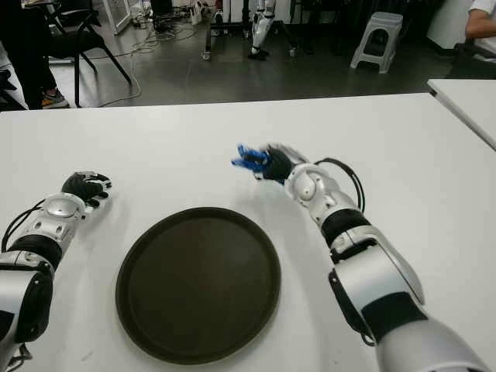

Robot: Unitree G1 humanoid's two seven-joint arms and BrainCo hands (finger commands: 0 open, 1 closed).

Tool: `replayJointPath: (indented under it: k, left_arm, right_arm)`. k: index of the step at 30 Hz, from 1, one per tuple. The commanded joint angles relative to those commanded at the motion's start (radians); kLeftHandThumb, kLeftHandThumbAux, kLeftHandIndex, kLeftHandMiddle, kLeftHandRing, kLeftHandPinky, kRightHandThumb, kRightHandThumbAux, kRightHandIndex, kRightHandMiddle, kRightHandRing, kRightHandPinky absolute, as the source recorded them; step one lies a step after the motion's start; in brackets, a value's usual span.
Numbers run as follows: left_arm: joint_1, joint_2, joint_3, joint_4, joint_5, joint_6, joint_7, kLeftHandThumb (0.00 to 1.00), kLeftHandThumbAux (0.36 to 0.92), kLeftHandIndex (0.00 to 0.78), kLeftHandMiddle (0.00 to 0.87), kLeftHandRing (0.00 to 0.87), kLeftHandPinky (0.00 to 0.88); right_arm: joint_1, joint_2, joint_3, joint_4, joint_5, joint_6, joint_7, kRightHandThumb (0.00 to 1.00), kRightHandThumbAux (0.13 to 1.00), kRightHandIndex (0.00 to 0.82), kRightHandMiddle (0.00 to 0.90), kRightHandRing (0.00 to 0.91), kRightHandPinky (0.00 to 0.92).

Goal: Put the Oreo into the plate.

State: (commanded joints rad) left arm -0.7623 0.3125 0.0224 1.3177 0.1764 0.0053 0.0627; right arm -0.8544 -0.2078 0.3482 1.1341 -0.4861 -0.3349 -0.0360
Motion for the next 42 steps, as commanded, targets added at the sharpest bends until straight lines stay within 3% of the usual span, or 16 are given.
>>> replayJointPath:
  k: [11,23,30,42]
  left_arm:
    - [0.001,0.001,-0.003,-0.002,0.003,-0.003,0.001,0.667,0.732,0.396,0.149,0.168,0.159]
    - [0.002,-0.001,0.003,-0.001,-0.001,-0.004,0.005,0.669,0.730,0.397,0.146,0.168,0.159]
    - [0.001,0.001,-0.002,-0.002,0.004,-0.001,0.004,0.670,0.730,0.397,0.137,0.155,0.139]
    - [-0.005,-0.001,-0.012,-0.004,0.008,0.013,0.001,0.667,0.731,0.396,0.131,0.154,0.149]
  right_arm:
    - [0.061,-0.018,-0.052,-0.133,0.044,-0.045,-0.031,0.694,0.731,0.437,0.771,0.770,0.757]
    - [0.220,-0.036,-0.092,-0.454,0.093,-0.048,0.018,0.698,0.727,0.439,0.781,0.787,0.779]
    - [0.295,0.004,-0.085,-0.595,0.147,-0.079,0.070,0.699,0.726,0.439,0.777,0.786,0.779]
    - [0.396,0.047,-0.053,-0.729,0.224,-0.117,0.205,0.698,0.726,0.438,0.777,0.783,0.773]
